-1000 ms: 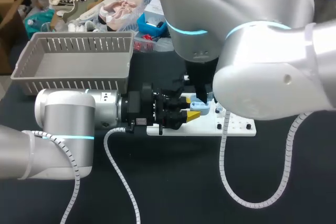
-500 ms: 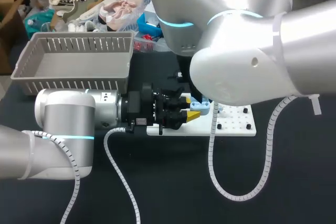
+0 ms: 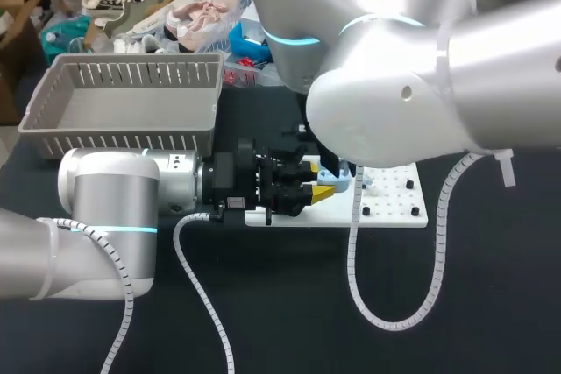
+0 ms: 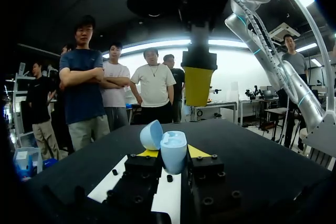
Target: Pick up each earbud case from the left stands, insert the matching earbuds, close the lid, and place the case in the box.
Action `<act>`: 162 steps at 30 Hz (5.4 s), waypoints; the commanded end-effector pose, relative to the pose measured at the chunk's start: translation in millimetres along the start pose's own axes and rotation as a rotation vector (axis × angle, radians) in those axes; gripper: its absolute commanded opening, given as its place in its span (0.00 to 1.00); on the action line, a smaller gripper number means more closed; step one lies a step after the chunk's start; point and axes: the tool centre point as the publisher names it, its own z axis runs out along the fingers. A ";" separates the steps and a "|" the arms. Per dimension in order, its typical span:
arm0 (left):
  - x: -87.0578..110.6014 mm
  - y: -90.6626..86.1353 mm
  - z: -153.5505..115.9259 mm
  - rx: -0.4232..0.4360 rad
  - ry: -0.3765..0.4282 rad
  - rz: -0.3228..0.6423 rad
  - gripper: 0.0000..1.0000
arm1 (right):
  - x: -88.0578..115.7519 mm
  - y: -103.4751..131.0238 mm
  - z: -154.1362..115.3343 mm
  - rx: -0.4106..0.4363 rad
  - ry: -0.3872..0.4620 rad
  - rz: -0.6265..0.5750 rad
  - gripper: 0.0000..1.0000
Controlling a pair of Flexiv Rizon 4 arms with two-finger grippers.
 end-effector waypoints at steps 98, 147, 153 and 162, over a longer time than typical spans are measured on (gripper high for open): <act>0.7 0.4 0.6 -0.001 -0.001 0.001 0.00 | -10.0 6.5 23.7 0.038 0.051 0.150 0.38; 3.1 -3.4 -14.6 -0.006 0.014 0.002 0.00 | -29.4 -58.2 53.8 -0.354 -0.091 0.391 0.46; 4.4 -3.0 -24.7 -0.005 0.023 0.010 0.00 | -35.3 -52.1 66.2 -0.340 -0.079 0.396 0.46; 4.9 -2.5 -28.0 -0.012 0.023 0.012 0.00 | -51.7 -37.5 87.6 -0.328 -0.068 0.395 0.46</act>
